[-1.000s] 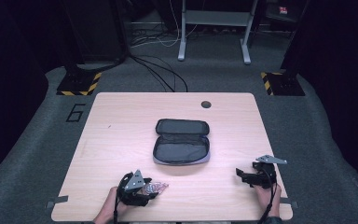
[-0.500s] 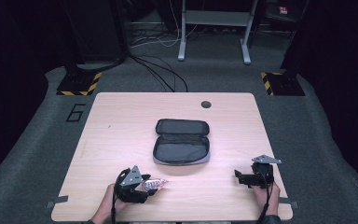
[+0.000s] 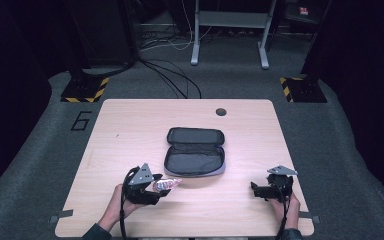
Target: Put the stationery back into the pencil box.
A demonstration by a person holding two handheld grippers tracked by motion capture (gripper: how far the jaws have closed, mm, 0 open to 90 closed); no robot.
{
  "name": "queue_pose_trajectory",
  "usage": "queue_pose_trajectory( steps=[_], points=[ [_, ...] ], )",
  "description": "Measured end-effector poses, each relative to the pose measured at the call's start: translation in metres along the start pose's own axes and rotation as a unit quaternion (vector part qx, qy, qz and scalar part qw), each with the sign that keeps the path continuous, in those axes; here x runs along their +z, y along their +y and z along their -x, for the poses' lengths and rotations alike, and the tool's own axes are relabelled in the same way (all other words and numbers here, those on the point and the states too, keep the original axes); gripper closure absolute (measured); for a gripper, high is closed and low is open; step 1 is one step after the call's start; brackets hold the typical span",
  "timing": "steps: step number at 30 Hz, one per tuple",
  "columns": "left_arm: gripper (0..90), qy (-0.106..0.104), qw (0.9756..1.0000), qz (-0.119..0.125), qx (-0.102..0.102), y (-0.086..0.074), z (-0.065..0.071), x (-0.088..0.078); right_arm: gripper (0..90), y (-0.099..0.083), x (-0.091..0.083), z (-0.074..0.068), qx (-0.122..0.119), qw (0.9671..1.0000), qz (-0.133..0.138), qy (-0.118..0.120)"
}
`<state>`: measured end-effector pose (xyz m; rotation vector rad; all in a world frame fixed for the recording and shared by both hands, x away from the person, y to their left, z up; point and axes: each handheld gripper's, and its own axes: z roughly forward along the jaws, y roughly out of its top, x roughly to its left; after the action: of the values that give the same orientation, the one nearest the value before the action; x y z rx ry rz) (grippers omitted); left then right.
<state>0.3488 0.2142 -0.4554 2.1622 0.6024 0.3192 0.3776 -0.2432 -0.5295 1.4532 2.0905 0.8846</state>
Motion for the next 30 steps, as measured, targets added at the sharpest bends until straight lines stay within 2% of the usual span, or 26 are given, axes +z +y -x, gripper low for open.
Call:
queue_pose_trajectory(
  steps=[1,4,12,16,23,30],
  points=[
    [39.5,-0.002,1.0,-0.001,0.0,0.003,-0.001,-0.001,0.0,0.001,0.001,-0.001,0.008,1.0,0.001,-0.001],
    [39.5,0.002,1.0,-0.001,0.0,0.012,-0.004,0.0,0.0,0.0,0.001,-0.001,0.008,1.0,0.003,-0.001],
    [39.5,0.003,1.0,0.002,0.001,0.029,-0.013,0.001,0.0,0.001,0.001,0.001,0.0,1.0,0.005,0.005],
    [39.5,0.004,0.9999,0.003,0.01,0.037,-0.018,0.004,0.0,0.001,0.001,0.001,0.0,1.0,0.005,0.005],
    [39.4,0.004,0.9999,0.012,-0.005,0.048,-0.027,0.014,0.0,0.001,0.001,0.001,0.0,1.0,0.005,0.005],
    [39.4,0.008,0.9999,0.013,-0.004,0.059,-0.034,0.024,0.0,0.001,0.001,0.001,0.0,1.0,0.005,0.005]
  ],
)
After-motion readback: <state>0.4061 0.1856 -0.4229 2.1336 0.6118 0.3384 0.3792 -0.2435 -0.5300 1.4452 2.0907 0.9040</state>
